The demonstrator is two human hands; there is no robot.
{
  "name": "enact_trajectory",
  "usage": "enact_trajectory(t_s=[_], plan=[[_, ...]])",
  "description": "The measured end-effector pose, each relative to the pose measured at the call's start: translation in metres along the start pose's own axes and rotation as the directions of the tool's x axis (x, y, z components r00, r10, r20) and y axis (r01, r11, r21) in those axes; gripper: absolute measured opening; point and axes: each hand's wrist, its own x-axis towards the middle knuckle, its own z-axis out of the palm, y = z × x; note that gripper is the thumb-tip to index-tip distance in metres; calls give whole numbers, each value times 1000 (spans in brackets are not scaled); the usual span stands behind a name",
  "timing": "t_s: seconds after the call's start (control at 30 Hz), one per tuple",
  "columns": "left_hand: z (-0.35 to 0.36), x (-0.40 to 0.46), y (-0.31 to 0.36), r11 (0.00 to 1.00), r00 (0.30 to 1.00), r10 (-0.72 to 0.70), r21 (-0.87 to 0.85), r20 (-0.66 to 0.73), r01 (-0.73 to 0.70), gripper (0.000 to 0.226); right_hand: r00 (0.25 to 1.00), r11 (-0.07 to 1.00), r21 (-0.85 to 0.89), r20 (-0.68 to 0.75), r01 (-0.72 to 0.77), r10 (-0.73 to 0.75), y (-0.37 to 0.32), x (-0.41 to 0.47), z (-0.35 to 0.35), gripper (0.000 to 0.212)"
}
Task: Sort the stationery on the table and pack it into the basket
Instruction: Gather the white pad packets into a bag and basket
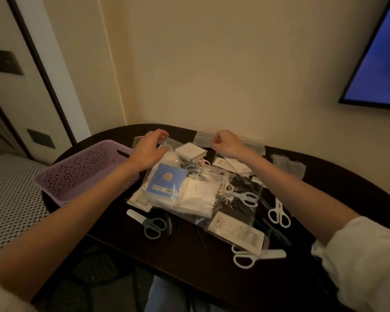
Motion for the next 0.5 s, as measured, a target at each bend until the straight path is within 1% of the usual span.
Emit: enact_trajectory(t_s=[0.1,0.17,0.27,0.37,0.5], plan=[[0,12,-9,1000,999,27,14,30,-27,35,997,994,-104,71,35,-28,-1,38,19,27],[5,20,-16,998,997,53,24,54,-54,32,989,979,-195,145,62,-34,1,65,33,32],[15,26,-30,991,989,118,49,90,-123,24,956,936,-329,293,126,-25,3,102,54,45],[20,32,-42,993,991,109,45,76,-112,21,915,912,-384,402,143,25,6,130,72,64],[20,37,-48,994,994,109,0,14,-109,20,893,897,-422,443,133,76,10,152,95,82]])
